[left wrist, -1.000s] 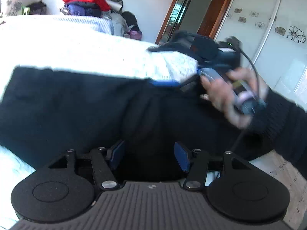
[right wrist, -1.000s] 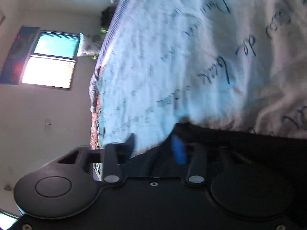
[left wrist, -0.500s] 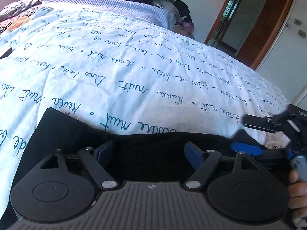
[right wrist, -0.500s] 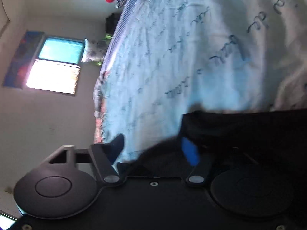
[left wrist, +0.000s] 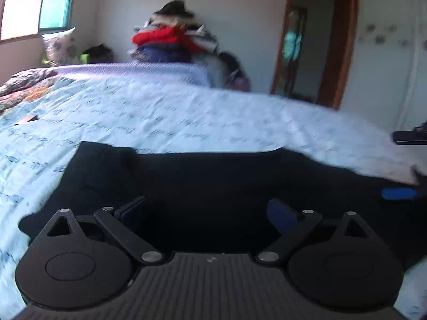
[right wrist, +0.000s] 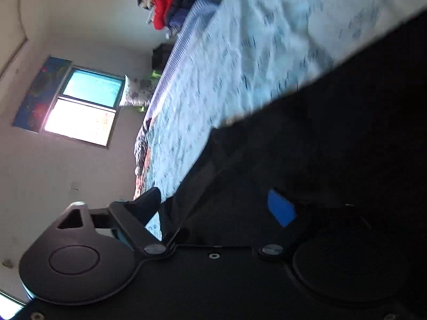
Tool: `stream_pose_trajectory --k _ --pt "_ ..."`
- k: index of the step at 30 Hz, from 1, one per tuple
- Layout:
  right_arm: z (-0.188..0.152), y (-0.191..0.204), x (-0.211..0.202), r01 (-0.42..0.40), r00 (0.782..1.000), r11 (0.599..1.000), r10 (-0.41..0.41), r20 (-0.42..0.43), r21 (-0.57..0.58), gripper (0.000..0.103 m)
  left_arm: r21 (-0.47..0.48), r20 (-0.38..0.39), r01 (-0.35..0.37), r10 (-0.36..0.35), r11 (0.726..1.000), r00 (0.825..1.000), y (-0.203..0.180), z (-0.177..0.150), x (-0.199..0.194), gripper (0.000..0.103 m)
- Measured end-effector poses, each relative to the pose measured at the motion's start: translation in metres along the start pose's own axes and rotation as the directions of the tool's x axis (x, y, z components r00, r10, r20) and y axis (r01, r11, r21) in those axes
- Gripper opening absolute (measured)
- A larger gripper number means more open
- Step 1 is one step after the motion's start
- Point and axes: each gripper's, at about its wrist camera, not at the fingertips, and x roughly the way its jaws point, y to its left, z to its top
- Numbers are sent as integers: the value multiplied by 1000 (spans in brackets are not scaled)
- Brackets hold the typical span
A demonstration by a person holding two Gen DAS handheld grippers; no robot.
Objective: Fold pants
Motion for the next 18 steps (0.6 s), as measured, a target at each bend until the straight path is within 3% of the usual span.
stream_pose_trajectory --k 1,3,6,8,9,11,13,16,18 --pt "8 5 -17 74 997 995 -72 32 -68 91 -10 22 22 -22 1000 1000 -2 -6 -10 103" --pt "31 12 -53 282 957 939 -261 126 -198 91 -31 23 47 -46 998 999 -3 -19 -17 103" --pt "73 -11 -112 511 855 832 -468 222 -215 91 -70 -40 42 -45 997 998 2 -16 -2 102" --pt "93 -32 -150 640 761 753 -591 269 -156 91 -75 -60 36 -41 997 997 3 -18 3 102" --pt "97 -41 -168 675 726 728 -627 282 -122 91 -65 -57 33 -37 997 998 2 -18 3 102" --pt "94 -59 -206 709 681 704 -669 298 -42 91 -54 -53 34 -37 998 998 1 -20 1 102" --pt "81 -86 -252 693 677 719 -676 291 57 91 -63 -56 39 -42 997 998 2 -21 1 102" --pt "44 -120 -298 578 723 775 -632 279 257 91 -74 -55 48 -52 996 997 4 -20 2 102" --pt "20 -141 -320 493 738 784 -606 295 377 91 -74 -56 49 -53 996 997 4 -20 1 102"
